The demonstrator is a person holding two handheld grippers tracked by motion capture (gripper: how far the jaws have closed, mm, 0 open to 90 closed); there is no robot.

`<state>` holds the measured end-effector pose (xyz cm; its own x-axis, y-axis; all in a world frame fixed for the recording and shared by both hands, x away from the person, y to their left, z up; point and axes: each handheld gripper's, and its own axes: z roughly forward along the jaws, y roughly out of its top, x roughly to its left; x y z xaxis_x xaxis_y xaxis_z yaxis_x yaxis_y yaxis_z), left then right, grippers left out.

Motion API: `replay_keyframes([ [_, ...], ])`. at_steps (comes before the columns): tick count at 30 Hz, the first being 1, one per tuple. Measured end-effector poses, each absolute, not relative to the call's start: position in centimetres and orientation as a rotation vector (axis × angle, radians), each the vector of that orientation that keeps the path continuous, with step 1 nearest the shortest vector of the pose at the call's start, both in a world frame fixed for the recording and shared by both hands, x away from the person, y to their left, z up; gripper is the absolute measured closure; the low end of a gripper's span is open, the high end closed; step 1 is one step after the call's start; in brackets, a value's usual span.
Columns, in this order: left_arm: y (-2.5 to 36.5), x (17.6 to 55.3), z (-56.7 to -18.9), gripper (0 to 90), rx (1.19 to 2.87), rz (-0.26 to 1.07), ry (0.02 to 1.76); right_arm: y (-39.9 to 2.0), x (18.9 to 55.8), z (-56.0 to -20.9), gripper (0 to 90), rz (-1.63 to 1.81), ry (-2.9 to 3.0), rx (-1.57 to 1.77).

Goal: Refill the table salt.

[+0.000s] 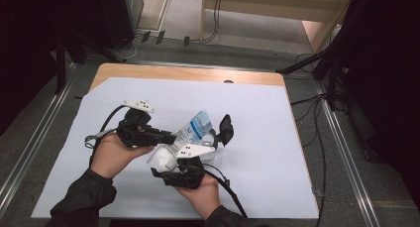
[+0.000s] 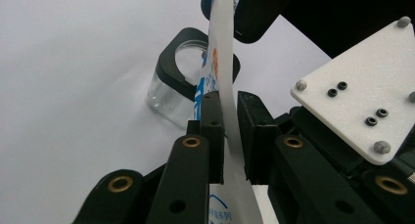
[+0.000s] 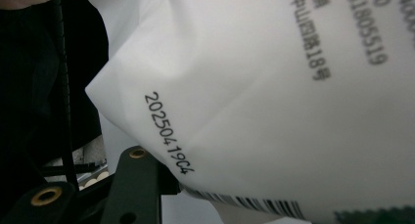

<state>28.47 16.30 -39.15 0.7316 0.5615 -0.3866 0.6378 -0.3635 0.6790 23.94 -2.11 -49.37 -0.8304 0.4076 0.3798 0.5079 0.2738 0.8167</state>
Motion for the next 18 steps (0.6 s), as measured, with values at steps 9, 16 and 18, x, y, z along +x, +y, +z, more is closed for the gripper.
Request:
replay_keyframes([
  [9, 16.11, 28.38, -39.24, 88.8, 2.088, -0.091, 0.942, -1.55, 23.85, -49.58, 52.5, -1.565, -2.511, -0.841],
  [16, 15.86, 28.49, -39.0, 88.8, 2.092, -0.083, 0.945, -1.59, 24.06, -49.49, 57.1, -1.562, -2.496, -0.867],
  [18, 15.64, 28.6, -38.67, 88.6, 2.098, -0.085, 0.949, -1.68, 24.15, -49.32, 57.1, -1.576, -2.458, -0.88],
])
